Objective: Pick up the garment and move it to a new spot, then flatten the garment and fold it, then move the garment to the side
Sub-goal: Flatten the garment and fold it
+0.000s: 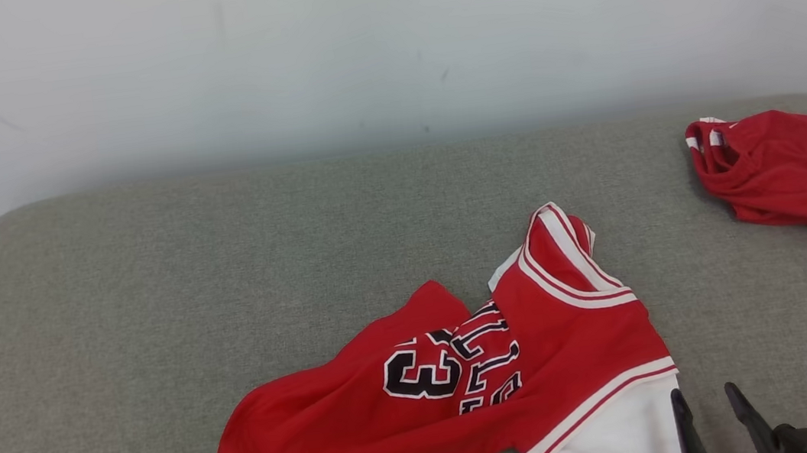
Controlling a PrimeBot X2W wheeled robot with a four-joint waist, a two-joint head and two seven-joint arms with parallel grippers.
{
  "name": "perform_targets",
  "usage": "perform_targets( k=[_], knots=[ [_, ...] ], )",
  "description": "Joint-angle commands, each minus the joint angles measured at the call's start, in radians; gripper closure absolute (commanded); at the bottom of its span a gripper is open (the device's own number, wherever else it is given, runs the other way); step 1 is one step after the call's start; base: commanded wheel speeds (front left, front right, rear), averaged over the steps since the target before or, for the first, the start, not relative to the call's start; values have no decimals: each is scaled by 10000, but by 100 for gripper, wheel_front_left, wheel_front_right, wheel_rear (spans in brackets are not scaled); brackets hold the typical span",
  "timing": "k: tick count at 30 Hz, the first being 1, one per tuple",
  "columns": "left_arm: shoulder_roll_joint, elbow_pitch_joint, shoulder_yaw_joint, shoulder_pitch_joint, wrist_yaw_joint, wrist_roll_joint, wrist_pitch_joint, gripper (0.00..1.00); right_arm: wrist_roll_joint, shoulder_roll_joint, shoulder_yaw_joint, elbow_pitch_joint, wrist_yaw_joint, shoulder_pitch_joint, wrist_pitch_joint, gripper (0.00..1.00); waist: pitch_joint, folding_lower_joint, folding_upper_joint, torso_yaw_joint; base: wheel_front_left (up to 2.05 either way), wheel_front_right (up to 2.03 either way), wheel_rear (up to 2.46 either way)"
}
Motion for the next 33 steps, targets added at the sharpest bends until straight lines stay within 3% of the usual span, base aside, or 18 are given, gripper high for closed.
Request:
perform_targets(
  k=[1, 12, 24, 25, 26, 27, 33],
  knots=[
    [205, 236, -11, -181, -38, 83, 15, 0, -37, 19, 92, 115, -29, 42, -44, 0, 2, 1, 0, -108, 0, 0, 0],
    [488, 1706, -248, -1027, -336, 232, 51, 0, 69, -35, 412, 1045, -29, 41, -44, 0, 230, 1, 0, -641, 0, 0, 0],
    [538, 3326, -1126, -2343, -781, 219, 43, 0, 344, 91, 961, 2664, -31, -212, -8, 0, 539, 1, 0, -749, 0, 0, 0],
    [498, 3522, -1184, -2404, -786, 155, 32, 7, 426, 104, 1033, 2885, -31, -244, 13, 0, 516, 1, 0, -761, 0, 0, 0],
    [479, 3690, -1249, -2480, -791, 148, -2, 55, 491, 116, 1165, 3113, -29, -285, 83, 62, 498, 1, 0, -768, 0, 0, 0],
    [475, 3856, -1307, -2541, -814, 129, -10, 100, 577, 126, 1272, 3271, -29, -334, 86, 100, 474, 1, 0, -780, 0, 0, 0],
    [355, 4414, -1407, -2496, -851, -428, -188, 100, 889, -48, 1478, 3277, -28, -719, 16, 100, 303, 1, 0, -819, 0, 0, 0]
  ],
)
